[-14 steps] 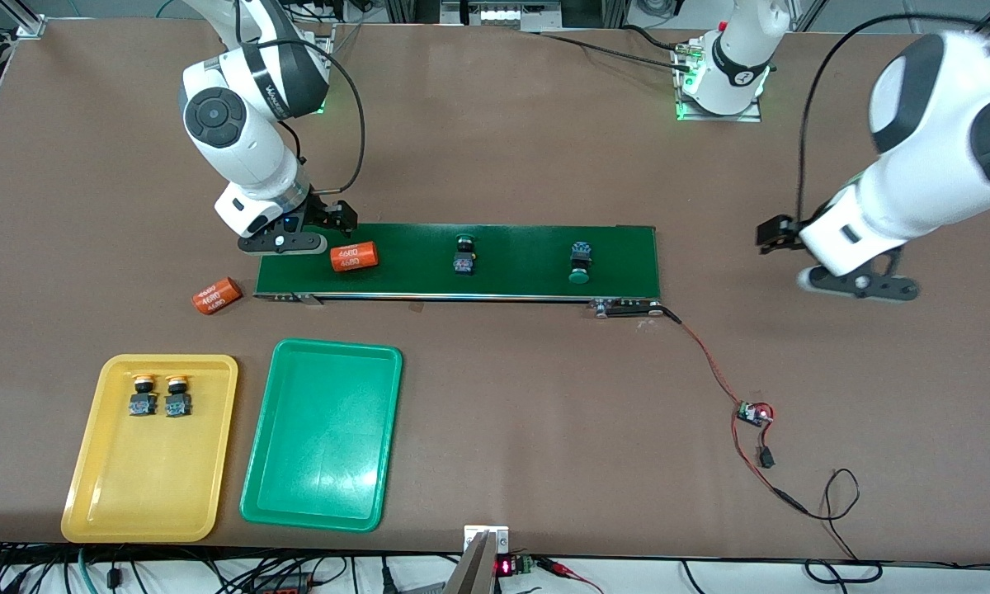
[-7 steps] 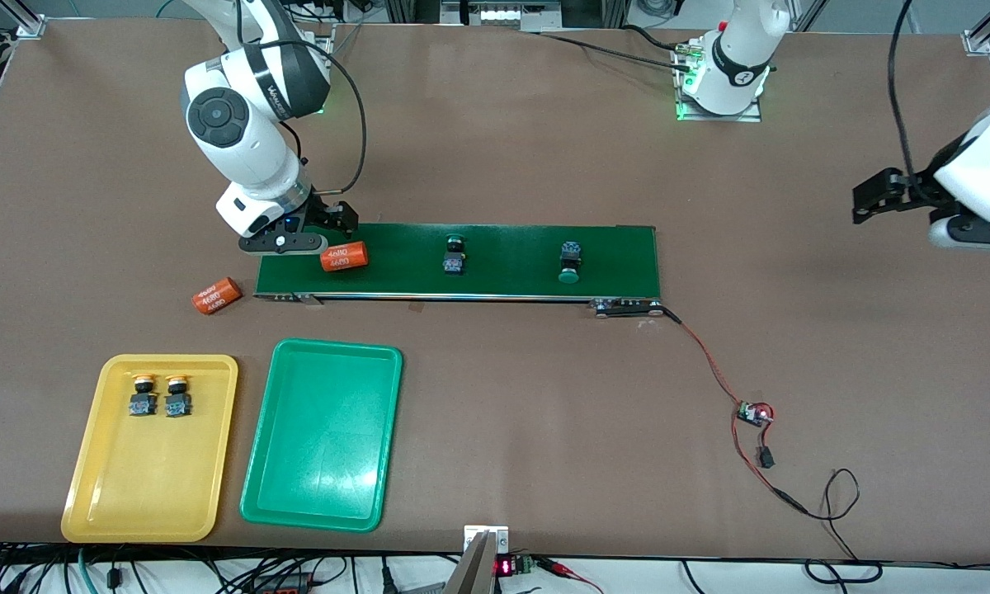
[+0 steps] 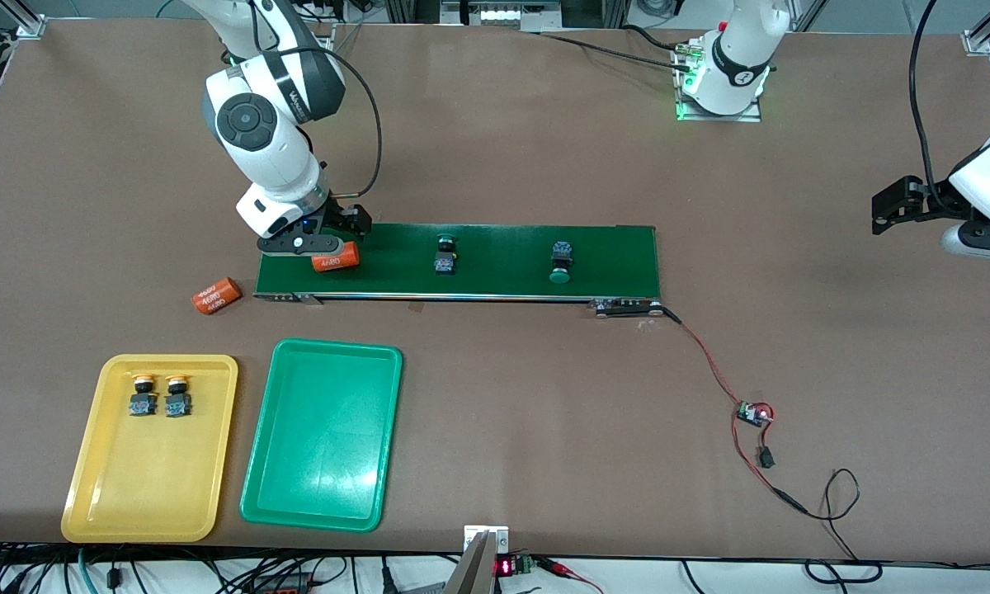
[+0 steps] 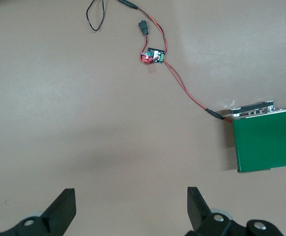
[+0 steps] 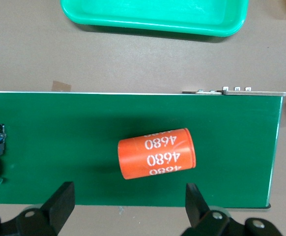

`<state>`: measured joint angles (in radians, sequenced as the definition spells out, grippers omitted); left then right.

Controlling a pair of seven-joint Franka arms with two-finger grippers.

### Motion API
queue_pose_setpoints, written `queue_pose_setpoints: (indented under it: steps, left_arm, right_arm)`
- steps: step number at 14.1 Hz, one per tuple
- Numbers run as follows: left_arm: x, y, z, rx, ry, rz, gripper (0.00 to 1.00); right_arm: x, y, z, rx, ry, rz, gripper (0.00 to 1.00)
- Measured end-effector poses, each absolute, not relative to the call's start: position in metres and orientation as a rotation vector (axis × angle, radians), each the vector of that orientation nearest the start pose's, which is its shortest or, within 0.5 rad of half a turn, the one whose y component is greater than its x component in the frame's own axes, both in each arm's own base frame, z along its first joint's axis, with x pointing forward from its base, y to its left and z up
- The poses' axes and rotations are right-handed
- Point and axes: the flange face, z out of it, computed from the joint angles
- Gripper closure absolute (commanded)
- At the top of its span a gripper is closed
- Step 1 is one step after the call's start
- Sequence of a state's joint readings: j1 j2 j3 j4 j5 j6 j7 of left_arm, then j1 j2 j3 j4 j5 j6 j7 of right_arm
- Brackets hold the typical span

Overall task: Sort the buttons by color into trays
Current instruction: 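Push the second orange cylinder off the conveyor end with the right gripper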

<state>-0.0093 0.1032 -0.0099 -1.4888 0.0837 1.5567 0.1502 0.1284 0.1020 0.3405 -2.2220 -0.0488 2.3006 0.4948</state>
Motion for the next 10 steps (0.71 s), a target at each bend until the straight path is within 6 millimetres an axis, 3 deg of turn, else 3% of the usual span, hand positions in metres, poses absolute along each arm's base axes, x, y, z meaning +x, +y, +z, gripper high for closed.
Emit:
queue_pose_setpoints:
  steps: [10]
  left_arm:
    - [0.5848,0.0010,0.6036,-3.050,0.267,0.059,0.00]
  right_arm:
    - [0.4819,0.2425,0.3216,-3.140,-0.010,0.016,0.00]
